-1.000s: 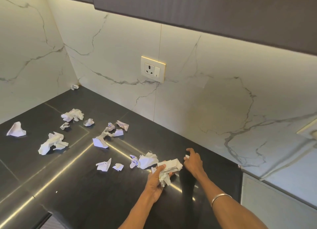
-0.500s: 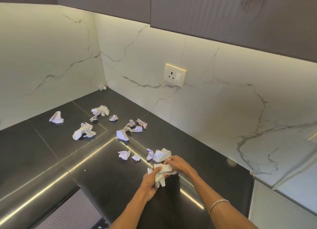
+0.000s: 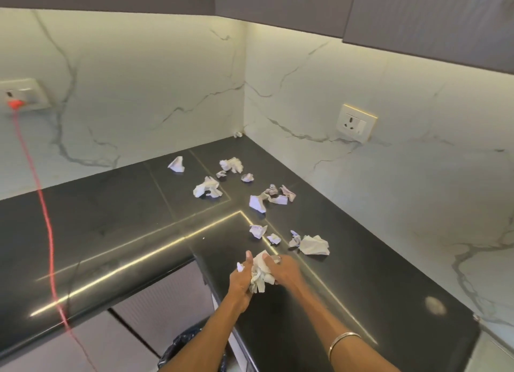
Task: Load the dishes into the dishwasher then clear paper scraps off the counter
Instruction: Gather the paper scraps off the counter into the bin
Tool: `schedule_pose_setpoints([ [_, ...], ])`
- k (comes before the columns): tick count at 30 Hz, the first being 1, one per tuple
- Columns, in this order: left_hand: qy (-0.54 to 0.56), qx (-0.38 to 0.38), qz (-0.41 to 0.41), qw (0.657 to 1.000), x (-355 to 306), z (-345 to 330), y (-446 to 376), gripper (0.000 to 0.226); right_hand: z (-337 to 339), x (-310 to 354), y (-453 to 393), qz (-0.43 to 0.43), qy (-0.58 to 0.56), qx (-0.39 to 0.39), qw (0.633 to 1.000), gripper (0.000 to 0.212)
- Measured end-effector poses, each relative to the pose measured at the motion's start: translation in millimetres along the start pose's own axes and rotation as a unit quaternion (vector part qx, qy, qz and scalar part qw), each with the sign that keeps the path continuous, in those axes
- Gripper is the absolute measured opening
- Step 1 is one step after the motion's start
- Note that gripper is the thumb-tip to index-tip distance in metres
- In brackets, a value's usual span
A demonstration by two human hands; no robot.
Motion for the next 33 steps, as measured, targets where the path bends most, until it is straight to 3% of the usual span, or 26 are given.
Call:
schedule_pose_setpoints([
  [3, 0.022, -0.042, -0.025, 0.999, -15, 27, 4, 0.057, -16, 22, 3, 0.024, 0.008, -0.026, 0.999, 0.04],
  [6, 0.053, -0.095, -0.034, 0.994, -25, 55, 10, 0.047, -36, 36, 8, 0.014, -0.057, -0.04, 0.997, 0.036],
  [11, 0.133, -0.176, -0.019, 0.975, -32, 102, 19, 0.043, -80, 51, 24, -0.001, -0.113, -0.055, 0.992, 0.03],
  [16, 0.16, -0.184, -0.004, 0.97, -38, 147, 27, 0.048, -139, 77, 43, 0.003, -0.133, -0.028, 0.991, 0.029],
  [21, 0.191, -0.175, 0.022, 0.966, -41, 205, 42, 0.04, -192, 95, 77, -0.035, -0.151, -0.02, 0.988, 0.026],
  [28, 0.15, -0.202, 0.061, 0.966, -21, 271, 67, 0.047, -263, 97, 126, -0.112, -0.162, -0.036, 0.98, 0.029],
  [31, 0.158, -0.192, 0.074, 0.966, -12, 285, 75, 0.046, -279, 97, 145, -0.134, -0.185, -0.06, 0.972, 0.028],
  [33, 0.185, -0.183, 0.086, 0.962, -4, 289, 76, 0.048, -286, 98, 151, -0.133, -0.182, -0.034, 0.974, 0.029],
])
Point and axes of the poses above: each hand's wrist, its own y-axis away from the middle knuckle, its own z-axis out of the back of the hand, x = y × z, the point moved 7 cm from there along -y, towards the middle knuckle, and after that the axes turned 6 degrees about y, right-handed, at the moved point
